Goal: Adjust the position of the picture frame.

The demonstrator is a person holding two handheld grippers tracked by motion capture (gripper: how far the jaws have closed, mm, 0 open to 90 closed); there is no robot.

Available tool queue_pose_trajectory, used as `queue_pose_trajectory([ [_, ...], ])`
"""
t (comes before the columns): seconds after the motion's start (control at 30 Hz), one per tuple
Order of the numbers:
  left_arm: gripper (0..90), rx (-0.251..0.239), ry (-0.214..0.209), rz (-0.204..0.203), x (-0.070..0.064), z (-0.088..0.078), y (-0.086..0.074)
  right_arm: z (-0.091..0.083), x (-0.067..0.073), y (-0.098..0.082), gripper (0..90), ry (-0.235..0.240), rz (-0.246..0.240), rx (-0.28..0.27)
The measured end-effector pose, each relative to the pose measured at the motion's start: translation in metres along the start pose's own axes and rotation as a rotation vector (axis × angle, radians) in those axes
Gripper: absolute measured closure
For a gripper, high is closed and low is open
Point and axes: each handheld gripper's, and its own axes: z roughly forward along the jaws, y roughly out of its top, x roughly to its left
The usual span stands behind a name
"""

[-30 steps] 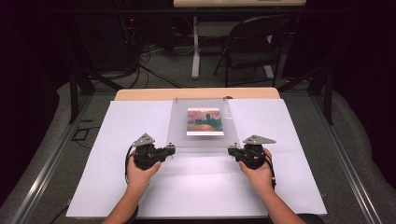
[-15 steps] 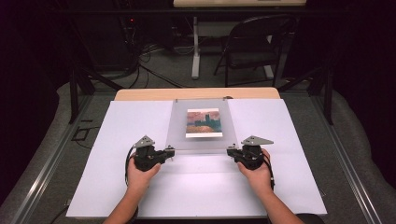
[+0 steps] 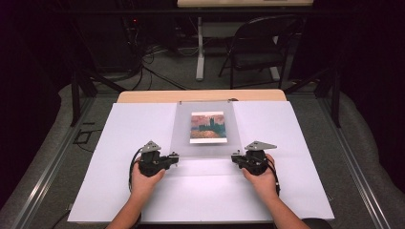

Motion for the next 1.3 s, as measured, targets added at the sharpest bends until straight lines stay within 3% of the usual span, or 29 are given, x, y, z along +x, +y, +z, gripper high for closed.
queue_pose_trajectory([
  [0.07, 83.8, 0.017, -0.002, 0.005, 0.000, 0.002, -0.002, 0.001, -0.001, -0.002, 85.1, -0.003, -0.004, 0.017],
  [0.3, 83.2, -0.007, 0.007, 0.003, -0.001, 0.002, -0.005, 0.002, -0.001, -0.004, 84.5, -0.007, -0.010, 0.023],
  [0.4, 82.4, -0.008, 0.018, 0.002, -0.002, 0.002, -0.005, 0.000, -0.002, -0.004, 79.9, -0.011, -0.006, 0.021],
  [0.63, 69.2, -0.038, 0.054, 0.007, -0.005, -0.004, -0.007, -0.009, 0.001, -0.005, 69.8, -0.027, -0.021, 0.013],
  [0.83, 54.9, -0.032, 0.074, 0.037, -0.007, -0.013, -0.013, -0.025, 0.010, -0.006, 56.6, -0.051, -0.062, 0.006],
  [1.03, 50.4, -0.037, 0.071, 0.073, -0.013, -0.027, -0.019, -0.045, 0.010, -0.006, 51.0, -0.049, -0.070, -0.013],
  [1.13, 50.3, -0.039, 0.067, 0.082, -0.015, -0.033, -0.021, -0.055, 0.011, -0.009, 48.8, -0.064, -0.100, -0.020],
  [1.3, 47.7, -0.058, 0.061, 0.068, -0.014, -0.041, -0.023, -0.067, 0.009, -0.016, 44.8, -0.089, -0.123, -0.048],
])
